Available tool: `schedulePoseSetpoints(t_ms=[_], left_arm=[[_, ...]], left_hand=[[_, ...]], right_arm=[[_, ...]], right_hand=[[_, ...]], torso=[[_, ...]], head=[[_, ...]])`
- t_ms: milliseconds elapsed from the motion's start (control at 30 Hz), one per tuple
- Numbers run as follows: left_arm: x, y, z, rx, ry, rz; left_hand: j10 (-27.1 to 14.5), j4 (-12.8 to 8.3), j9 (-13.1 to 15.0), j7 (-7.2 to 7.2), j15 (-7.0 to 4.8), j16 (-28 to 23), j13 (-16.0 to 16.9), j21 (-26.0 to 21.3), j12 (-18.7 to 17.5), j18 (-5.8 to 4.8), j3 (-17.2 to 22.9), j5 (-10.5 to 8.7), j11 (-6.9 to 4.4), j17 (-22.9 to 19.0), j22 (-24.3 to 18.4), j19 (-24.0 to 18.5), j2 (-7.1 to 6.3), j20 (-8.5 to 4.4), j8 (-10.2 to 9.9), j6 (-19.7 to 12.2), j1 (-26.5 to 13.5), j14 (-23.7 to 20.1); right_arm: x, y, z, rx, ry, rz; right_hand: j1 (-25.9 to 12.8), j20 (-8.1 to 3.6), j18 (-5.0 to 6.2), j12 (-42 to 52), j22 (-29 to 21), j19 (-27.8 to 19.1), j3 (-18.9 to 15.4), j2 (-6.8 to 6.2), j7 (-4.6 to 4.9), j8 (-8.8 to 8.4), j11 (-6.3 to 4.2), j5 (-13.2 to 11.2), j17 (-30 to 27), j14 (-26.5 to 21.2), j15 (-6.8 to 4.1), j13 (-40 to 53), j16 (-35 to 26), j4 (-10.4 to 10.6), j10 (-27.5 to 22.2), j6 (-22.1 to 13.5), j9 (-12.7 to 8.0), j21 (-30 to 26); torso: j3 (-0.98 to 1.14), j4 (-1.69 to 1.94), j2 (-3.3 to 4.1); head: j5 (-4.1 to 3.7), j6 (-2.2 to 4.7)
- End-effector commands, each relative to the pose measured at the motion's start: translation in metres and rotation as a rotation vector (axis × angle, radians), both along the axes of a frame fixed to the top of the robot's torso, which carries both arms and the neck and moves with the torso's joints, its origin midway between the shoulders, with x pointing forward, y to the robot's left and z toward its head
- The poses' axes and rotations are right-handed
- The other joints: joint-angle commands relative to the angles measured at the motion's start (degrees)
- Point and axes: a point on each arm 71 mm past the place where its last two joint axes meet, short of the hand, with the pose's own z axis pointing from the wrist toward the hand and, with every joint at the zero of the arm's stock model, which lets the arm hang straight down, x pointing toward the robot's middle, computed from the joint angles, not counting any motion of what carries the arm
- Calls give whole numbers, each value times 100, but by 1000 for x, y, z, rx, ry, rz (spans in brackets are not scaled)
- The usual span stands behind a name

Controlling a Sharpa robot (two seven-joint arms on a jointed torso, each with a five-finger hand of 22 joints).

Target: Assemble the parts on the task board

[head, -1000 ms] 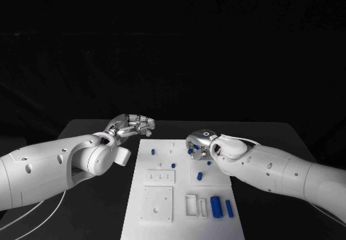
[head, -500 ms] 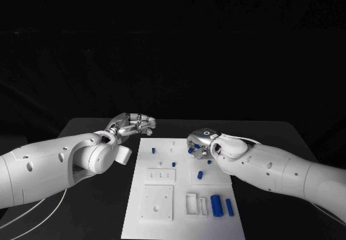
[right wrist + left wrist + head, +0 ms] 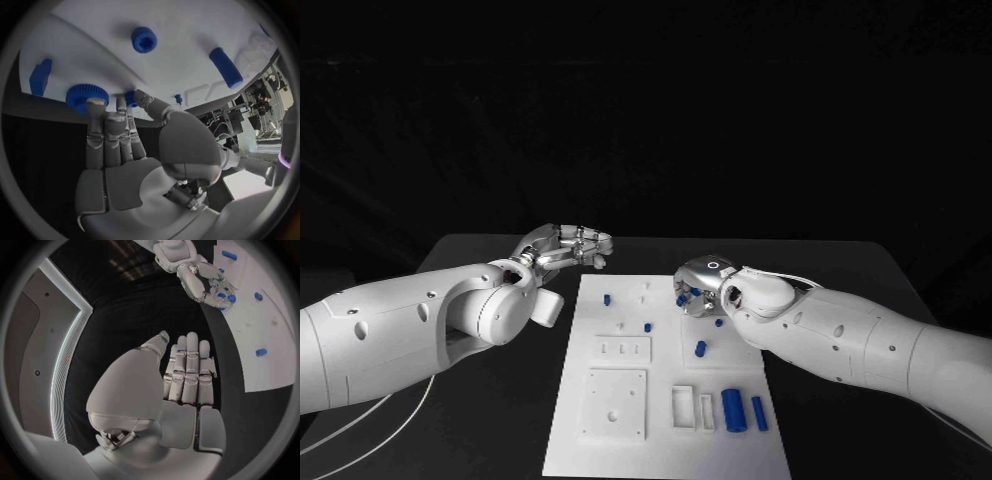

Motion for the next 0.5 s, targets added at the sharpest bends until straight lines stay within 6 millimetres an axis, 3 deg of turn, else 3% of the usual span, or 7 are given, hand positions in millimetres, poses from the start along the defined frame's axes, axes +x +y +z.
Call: schedulePoseSetpoints(t_ms=[33, 500], left_arm=[[0, -3, 2, -7, -5, -17], [3, -2, 1, -3, -6, -8]], left_hand=[[-31, -34, -1, 43, -8, -19, -4, -24, -26, -25, 6, -7, -12, -6, 74, -20, -35, 4, -25, 4, -26, -44], [-28, -53, 1, 43, -8, -21, -2, -26, -42, -24, 20, 4, -11, -8, 74, -20, -39, 4, -33, 6, -17, -45]], right_arm=[[-1, 2, -1, -5, -10, -1], [-4, 2, 6, 48, -62, -18]], right_hand=[[-30, -329, 271, 35, 147, 349, 48, 36, -12, 36, -14, -12, -15, -66, -89, 49, 42, 7, 17, 59, 37, 110], [-59, -344, 271, 33, 146, 355, 128, 86, -52, 48, -50, -17, -57, -74, -126, 139, 86, -21, 103, 165, 71, 328]], torso=[[0, -3, -2], [-3, -10, 0]], head=[[-6, 0], [-5, 49]])
